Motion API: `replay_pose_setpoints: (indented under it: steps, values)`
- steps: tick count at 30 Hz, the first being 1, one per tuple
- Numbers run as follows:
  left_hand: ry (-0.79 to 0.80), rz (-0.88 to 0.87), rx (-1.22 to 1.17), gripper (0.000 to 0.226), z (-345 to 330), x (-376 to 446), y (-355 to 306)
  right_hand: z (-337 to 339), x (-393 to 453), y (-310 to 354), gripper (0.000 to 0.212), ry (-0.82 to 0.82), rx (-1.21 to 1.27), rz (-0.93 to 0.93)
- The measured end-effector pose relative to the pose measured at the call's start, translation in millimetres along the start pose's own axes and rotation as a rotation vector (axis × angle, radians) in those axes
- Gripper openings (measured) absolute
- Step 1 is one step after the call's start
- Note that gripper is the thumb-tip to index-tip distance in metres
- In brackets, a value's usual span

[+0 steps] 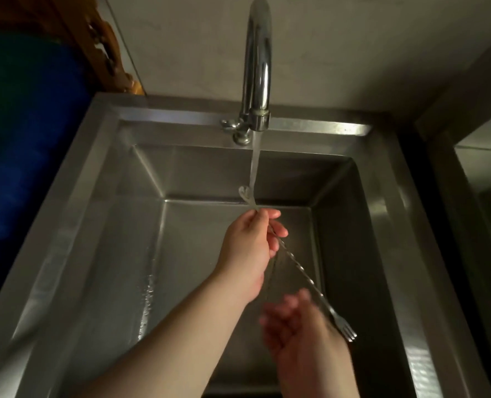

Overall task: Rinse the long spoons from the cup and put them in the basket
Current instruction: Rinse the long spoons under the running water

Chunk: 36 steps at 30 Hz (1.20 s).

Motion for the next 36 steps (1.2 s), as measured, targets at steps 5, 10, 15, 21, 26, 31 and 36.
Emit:
replay_pose_setpoints:
  steps: [5,10,15,21,26,31,36]
  values:
    - [0.089,0.001,0.233,0.030,11.8,24.2,-3.3,6.9,-15.5,5.3,0.014,0.174,-0.501,0.351]
    - [0.096,-0.027,0.396,0.030,25.0,31.8,-3.9,-27.1,44.5,36.9,0.018,-0.009,-0.952,0.766]
    - [-0.047,-0.024,0.438,0.042,43.7,42.6,-5.4,-65.7,78.5,17.1,0.024,0.285,-0.750,0.374]
    - [0.010,-0.107,0.334,0.020,40.5,51.9,-6.3,-69.5,80.7,-4.0,0.036,0.217,-0.764,0.467]
    - [0.091,-0.084,0.226,0.028,20.9,55.8,-3.0,-62.8,88.9,-0.1,0.027,0.168,-0.689,0.472]
    - [0.037,0.001,0.236,0.047,15.6,60.9,-5.7,-63.1,91.4,-5.3,0.023,0.185,-0.654,0.457]
    - [0.090,-0.081,0.382,0.038,15.9,62.1,-6.1,-64.6,91.0,-4.0,0.024,0.196,-0.590,0.423]
Point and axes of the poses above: each hand's wrist, its own x-axis towards the middle knuckle, its own z-axis out of the back of the hand, y = z × x, the point moved 2 cm from there along x, towards the middle knuckle, and after that the axes turned 7 degrees about -x, right-handed, at the moved point
